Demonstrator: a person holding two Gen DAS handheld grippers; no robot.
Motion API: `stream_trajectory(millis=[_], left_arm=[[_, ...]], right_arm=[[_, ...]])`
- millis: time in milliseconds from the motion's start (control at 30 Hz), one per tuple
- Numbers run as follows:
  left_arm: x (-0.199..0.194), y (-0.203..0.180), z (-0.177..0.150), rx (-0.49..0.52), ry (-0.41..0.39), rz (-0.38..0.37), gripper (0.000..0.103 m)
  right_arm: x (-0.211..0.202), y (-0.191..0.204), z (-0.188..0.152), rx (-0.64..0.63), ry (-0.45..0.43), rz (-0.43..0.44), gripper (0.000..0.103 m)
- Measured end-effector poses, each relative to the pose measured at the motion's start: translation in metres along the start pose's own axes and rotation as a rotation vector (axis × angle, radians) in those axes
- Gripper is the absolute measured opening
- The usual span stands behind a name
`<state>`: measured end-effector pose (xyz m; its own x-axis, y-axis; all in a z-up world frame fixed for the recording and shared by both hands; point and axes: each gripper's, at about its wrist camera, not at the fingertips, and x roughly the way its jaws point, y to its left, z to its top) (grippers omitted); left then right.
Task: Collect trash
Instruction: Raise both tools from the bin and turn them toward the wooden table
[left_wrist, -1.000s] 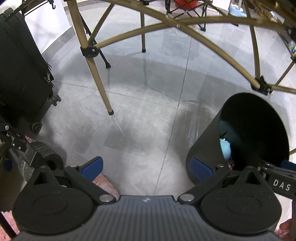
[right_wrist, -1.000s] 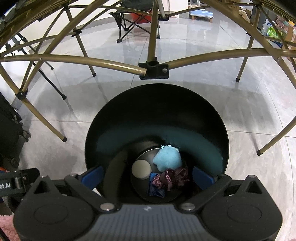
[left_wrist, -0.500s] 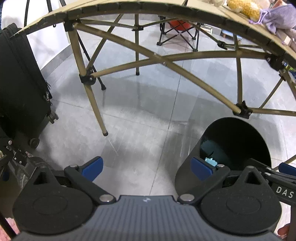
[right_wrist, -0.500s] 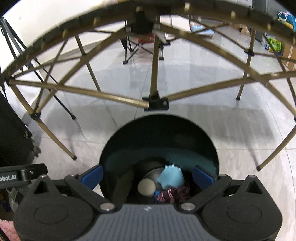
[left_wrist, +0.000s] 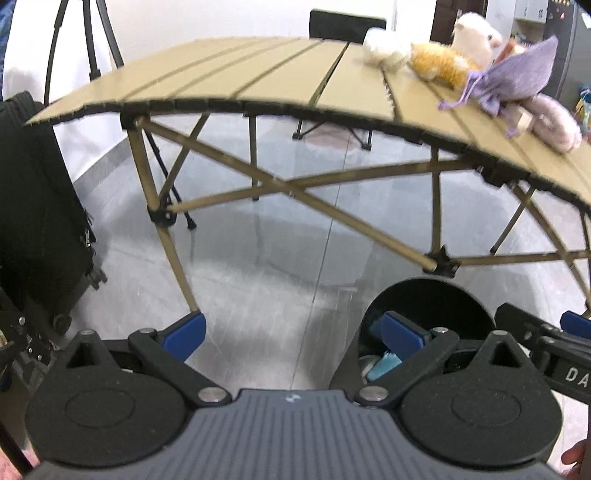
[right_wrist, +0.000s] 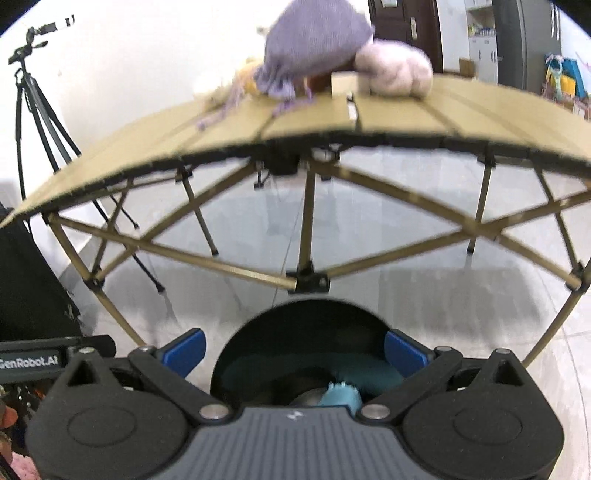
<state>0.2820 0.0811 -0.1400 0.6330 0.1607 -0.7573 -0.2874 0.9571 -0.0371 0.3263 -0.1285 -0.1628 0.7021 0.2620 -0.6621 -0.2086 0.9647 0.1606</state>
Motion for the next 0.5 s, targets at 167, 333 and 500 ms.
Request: stream_trajectory(millis=[167,333,500], left_arm=[[-0.022,-0.006,0.014,-0.011,-0.077,-0.017,0.103],[-0.04,-0.015,0.031,-0.008,-0.15,-0.046,0.103],[-0.049,-0.024,0.043,-0.014,-0.187,-0.06,0.103]], right_arm=[[-0.029,-0.003,0.013,-0.049,-0.151,-0.003,0.103],[-0.055,-0.006,0.026,-0.094,-0.28,0.031,0.103],[-0.068,-0.006,0.039,-0.145,-0.34,0.051,0.103]])
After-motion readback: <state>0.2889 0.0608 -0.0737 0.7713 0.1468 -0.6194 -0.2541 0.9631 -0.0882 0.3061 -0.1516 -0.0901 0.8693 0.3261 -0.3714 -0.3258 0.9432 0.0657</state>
